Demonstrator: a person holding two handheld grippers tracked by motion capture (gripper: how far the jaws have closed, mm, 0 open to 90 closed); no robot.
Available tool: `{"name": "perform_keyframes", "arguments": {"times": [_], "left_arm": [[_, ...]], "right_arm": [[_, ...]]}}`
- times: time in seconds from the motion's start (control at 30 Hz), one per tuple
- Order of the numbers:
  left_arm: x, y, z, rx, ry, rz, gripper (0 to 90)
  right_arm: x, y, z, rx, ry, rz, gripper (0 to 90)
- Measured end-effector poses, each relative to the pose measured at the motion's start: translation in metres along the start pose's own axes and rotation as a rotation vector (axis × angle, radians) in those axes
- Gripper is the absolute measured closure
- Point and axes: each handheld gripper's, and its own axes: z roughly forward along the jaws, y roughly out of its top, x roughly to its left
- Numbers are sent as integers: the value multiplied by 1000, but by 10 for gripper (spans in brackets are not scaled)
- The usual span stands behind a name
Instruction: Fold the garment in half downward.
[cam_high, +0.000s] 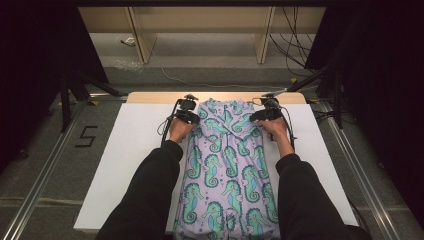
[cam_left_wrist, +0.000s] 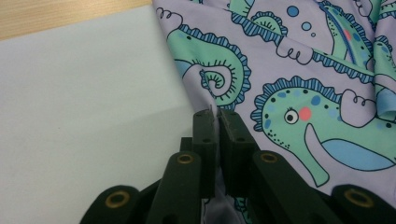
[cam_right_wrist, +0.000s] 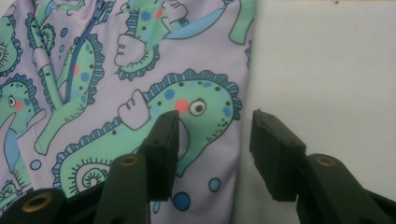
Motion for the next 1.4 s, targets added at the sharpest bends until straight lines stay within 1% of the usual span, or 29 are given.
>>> {"name": "perform_keyframes", "arguments": {"times": [0.07, 0.1, 0.13, 0.2, 0.27, 0.3, 0.37, 0.4, 0.43, 0.5, 0.53, 0.57, 0.6, 0.67, 0.7, 0.77, 0.83, 0.87, 0.97, 1.13, 1.2, 1.27, 1.3, 1.37, 1.4], "left_arm": [[0, -1, 0, -4, -1, -3, 847], [-1, -1, 0, -4, 2, -4, 847], [0, 0, 0, -3, 4, 7, 847], [0, 0, 0, -3, 4, 5, 848], [0, -1, 0, -7, -1, -2, 848], [0, -1, 0, -5, -1, -1, 848], [0, -1, 0, -6, -5, -1, 848], [0, -1, 0, -8, -7, -1, 849], [0, -1, 0, -9, -7, 1, 850], [1, -1, 0, -9, -8, 0, 854], [1, -1, 0, -10, -9, -4, 857], [1, -1, 0, -13, -10, -6, 857], [1, -1, 0, -16, -8, -3, 857], [0, -1, -1, -23, -7, 1, 860], [0, 0, -1, -31, -8, -1, 860], [0, 1, -3, -56, -13, -13, 862], [-1, 3, -6, -75, -11, -11, 864], [0, 5, -8, -83, -10, 1, 864], [0, 9, -13, -112, -14, -3, 865], [-1, 18, -23, -154, -8, 17, 865], [-1, 23, -28, -170, -7, 32, 865], [1, 27, -34, -196, -13, 22, 865], [1, 29, -36, -209, -7, 20, 865], [3, 32, -42, -228, -6, 30, 865], [3, 34, -44, -240, -5, 27, 865]], "right_arm": [[3, 0, 1, 9, -15, -19, 566], [4, 1, 1, 12, -18, -18, 579], [5, 2, 1, 18, -19, -18, 593], [8, 3, 3, 21, -14, -14, 616], [12, 4, 4, 32, -29, -28, 638], [13, 5, 5, 28, -35, -35, 658], [14, 4, 6, 26, -58, -52, 722], [15, 5, 6, 26, -69, -52, 762], [14, 5, 6, 23, -77, -65, 796], [13, 4, 5, 14, -73, -71, 856], [15, 4, 4, 6, -76, -92, 870], [15, 4, 4, 6, -76, -92, 870], [16, 5, 3, 8, -79, -103, 873], [19, 6, -2, -13, -81, -128, 879], [19, 6, -2, -13, -81, -128, 879], [19, 8, -6, -33, -86, -140, 881], [20, 10, -11, -51, -84, -148, 883], [20, 11, -13, -61, -87, -158, 883], [22, 16, -18, -86, -93, -192, 884], [29, 23, -29, -127, -100, -224, 884], [31, 26, -33, -143, -108, -235, 885], [33, 30, -38, -160, -115, -252, 885], [34, 33, -41, -170, -120, -262, 885], [36, 36, -46, -186, -118, -266, 885], [37, 38, -49, -194, -120, -272, 885]]}}
